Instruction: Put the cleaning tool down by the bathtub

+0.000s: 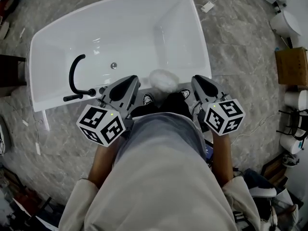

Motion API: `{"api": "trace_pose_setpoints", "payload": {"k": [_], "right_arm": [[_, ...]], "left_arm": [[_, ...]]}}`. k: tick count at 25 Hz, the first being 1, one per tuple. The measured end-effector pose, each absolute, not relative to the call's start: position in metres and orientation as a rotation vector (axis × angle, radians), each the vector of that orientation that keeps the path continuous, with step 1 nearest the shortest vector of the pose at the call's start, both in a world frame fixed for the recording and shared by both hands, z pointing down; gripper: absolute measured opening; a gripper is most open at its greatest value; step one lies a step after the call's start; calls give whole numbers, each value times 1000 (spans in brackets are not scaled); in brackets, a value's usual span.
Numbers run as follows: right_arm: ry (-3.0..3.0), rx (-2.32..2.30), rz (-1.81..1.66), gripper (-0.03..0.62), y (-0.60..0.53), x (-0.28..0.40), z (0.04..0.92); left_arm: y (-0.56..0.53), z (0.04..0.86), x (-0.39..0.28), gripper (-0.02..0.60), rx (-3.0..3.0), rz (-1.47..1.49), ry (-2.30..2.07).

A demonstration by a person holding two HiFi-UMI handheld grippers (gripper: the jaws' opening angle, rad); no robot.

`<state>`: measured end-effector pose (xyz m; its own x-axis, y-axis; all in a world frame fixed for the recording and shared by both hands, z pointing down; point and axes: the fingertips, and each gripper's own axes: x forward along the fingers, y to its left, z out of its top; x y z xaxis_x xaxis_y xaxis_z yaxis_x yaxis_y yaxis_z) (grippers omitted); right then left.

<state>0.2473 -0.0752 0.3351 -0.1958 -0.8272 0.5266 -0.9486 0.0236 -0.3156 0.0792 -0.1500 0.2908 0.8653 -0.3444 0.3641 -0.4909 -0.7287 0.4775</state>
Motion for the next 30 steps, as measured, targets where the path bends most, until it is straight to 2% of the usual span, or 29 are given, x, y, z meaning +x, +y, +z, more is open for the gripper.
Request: {"api": "trace_pose_setpoints", "payload": {"k": [9, 30], "right_arm": [[-2154, 1932, 852, 12, -62, 251, 294], [-2142, 1883, 835, 11, -62, 227, 301]], "left_arm": [[-154, 269, 75, 5, 2494, 255, -654], [-151, 292, 61, 5, 2481, 338, -643]]}}
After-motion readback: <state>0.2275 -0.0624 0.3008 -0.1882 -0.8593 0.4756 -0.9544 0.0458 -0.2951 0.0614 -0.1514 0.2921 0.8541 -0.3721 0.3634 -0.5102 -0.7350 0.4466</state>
